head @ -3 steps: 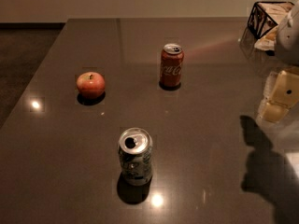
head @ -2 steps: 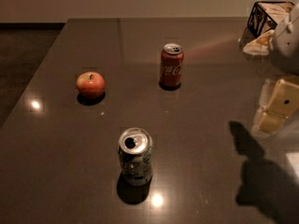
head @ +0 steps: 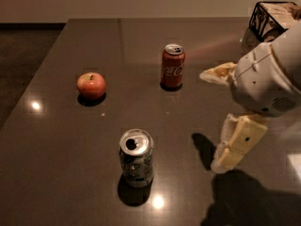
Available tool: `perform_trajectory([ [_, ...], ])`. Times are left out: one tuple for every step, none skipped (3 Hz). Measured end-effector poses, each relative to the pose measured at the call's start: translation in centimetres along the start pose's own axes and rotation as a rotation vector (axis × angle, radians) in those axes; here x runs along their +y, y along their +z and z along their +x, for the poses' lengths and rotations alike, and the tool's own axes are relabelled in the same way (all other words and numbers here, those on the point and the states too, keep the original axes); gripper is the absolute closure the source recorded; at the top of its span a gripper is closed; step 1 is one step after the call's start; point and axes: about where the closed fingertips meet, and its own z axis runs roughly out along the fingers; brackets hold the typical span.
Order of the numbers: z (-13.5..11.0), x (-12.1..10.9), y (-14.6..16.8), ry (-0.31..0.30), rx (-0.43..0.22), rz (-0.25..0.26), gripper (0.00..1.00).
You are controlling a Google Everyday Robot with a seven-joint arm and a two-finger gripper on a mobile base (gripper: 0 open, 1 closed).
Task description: Move 7up can near apple
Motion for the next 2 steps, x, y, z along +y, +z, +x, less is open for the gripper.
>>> perform_trajectory([
  [-3.1,2.0,2.8,-0.008,-0.122,-0.023,0.00],
  [-5.5,3.3,5.3,0.000,-0.189,-0.044,0.00],
])
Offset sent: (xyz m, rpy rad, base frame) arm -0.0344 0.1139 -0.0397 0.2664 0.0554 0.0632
